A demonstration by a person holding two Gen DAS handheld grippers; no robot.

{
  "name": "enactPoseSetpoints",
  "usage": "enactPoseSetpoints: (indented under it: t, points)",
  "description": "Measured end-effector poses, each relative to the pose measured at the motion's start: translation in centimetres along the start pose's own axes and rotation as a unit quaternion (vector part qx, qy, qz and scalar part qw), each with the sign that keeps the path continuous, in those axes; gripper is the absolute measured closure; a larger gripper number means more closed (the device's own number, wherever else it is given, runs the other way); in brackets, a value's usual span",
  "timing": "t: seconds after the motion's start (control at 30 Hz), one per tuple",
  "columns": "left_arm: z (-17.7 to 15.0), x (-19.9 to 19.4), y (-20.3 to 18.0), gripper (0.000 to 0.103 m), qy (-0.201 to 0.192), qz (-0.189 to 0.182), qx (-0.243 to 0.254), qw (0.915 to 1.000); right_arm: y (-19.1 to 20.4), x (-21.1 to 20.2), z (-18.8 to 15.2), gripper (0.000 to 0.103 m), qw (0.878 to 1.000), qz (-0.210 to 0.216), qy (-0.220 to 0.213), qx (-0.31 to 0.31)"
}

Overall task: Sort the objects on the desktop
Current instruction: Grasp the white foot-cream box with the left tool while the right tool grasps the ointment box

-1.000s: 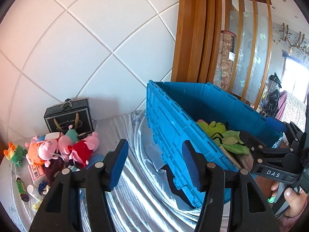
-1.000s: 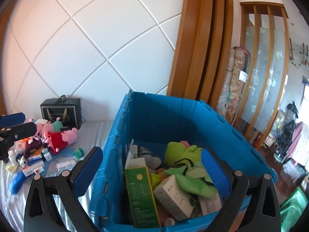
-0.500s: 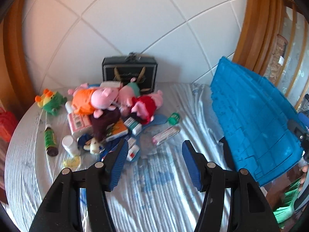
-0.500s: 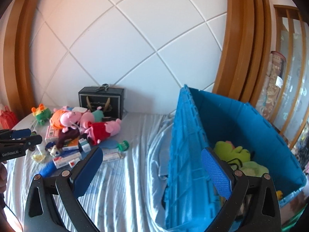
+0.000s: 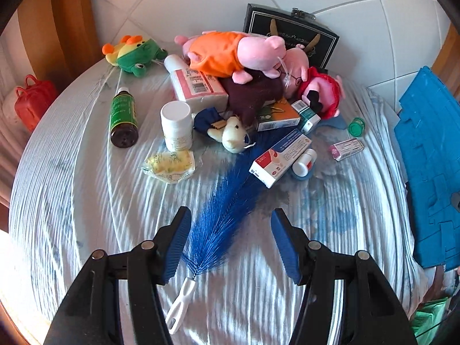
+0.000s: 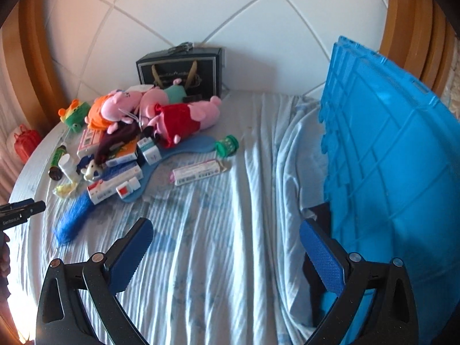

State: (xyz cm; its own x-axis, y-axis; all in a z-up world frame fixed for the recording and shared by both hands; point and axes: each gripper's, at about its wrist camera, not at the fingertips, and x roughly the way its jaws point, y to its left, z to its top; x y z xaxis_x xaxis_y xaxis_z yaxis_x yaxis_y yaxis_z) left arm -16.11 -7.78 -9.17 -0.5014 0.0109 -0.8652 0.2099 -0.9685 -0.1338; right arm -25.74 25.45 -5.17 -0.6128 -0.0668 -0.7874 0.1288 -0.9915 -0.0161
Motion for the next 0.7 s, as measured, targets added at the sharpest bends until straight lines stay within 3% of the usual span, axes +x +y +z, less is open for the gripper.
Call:
enactPoseSetpoints:
  t: [0.13,0.47,0.63,0.7]
  points:
    - [1.3,2.5,-1.1,0.046,0.005,-0.006,0.014,0.9999,0.0,3.2,0.4,0.000,0.999,0.006,0.032,0.006]
    - [7.4,10.6,-7.5,0.046,0.029,-0.037,0.132,0.9902,0.3,10.5,1.3,0.000,0.995,0.003,0.099,0.011]
    - [7.4,14.1,-9.3,0.047,0.066,-0.046,0.178,0.9808,0.2,13.1,1.9,0.000,0.993,-0.002,0.116,0.015]
    - [7.1,14.4,-9.6,0.048,0.067,-0.075,0.172,0.9800,0.2,14.1,2.2,0.000,0.993,-0.002,0.121,0.017]
